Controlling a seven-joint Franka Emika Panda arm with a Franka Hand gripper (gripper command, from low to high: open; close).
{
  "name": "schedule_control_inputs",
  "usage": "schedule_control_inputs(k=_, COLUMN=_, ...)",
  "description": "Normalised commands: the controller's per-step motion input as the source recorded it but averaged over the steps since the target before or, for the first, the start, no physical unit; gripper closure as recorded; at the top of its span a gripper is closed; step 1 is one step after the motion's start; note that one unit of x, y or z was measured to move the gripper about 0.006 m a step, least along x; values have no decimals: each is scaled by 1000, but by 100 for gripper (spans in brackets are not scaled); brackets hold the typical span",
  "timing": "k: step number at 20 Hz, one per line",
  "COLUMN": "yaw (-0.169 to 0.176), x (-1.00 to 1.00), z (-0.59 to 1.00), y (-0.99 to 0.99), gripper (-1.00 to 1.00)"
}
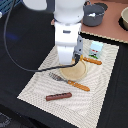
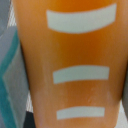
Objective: Interact with the objects in diverse but meaningful ways.
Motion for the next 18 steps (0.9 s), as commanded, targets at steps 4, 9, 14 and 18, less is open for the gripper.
schedule_control_inputs(k=4, yaw=-8, x=206, z=-22, y=-396, gripper=100)
schedule_control_inputs(k=9, yaw=-43, x=335, z=205, y=-397, gripper=100)
schedule_control_inputs(k=14, yaw=-30, x=324, z=-18, y=-85, gripper=100)
schedule_control_inputs(k=18, yaw=-1, x=314, z=-169, y=72, gripper=100)
